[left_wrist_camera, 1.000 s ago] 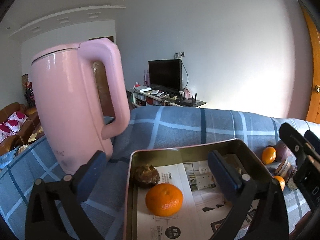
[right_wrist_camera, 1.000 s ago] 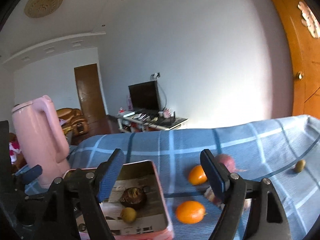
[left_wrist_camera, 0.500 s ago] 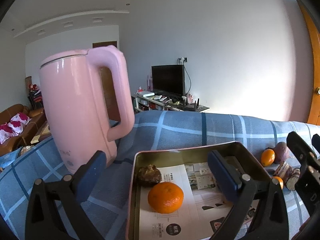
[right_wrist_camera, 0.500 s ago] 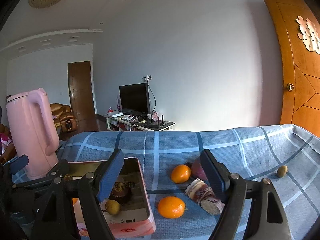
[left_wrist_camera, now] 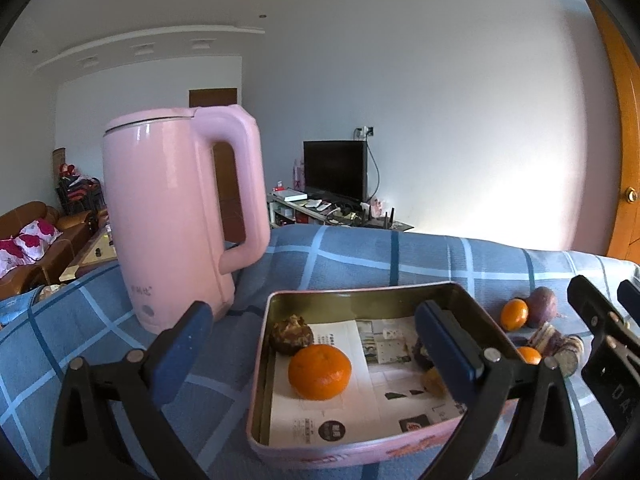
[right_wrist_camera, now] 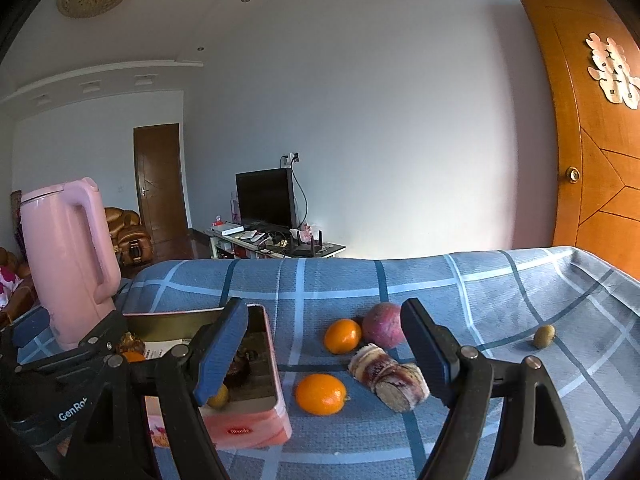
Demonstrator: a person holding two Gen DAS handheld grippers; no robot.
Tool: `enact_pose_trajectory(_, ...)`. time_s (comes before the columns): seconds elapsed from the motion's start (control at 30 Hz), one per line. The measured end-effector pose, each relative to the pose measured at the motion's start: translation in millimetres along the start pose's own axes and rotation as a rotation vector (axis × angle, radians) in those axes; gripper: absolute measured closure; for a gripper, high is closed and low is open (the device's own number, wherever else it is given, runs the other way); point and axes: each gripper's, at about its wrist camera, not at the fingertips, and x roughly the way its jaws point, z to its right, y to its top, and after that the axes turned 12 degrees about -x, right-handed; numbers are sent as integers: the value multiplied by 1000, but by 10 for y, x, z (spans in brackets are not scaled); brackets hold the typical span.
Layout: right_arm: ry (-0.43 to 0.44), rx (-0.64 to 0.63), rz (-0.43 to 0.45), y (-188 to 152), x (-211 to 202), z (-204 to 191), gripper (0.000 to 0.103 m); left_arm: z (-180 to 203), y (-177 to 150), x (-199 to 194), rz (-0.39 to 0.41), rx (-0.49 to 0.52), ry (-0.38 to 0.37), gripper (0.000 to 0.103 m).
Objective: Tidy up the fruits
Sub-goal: 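Withdraw both tools from the tin box toward the remaining fruits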
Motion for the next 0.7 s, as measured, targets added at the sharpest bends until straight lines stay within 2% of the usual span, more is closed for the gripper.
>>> enact_pose_trajectory(0.43, -51, -6, -26, -120, -136, 435, 23, 175, -107, -160, -18, 26, -20, 0)
enact_pose_trajectory(0.7, -104, -4, -47, -195, -186, 854, 23, 403, -202, -254, -43, 60, -74, 0)
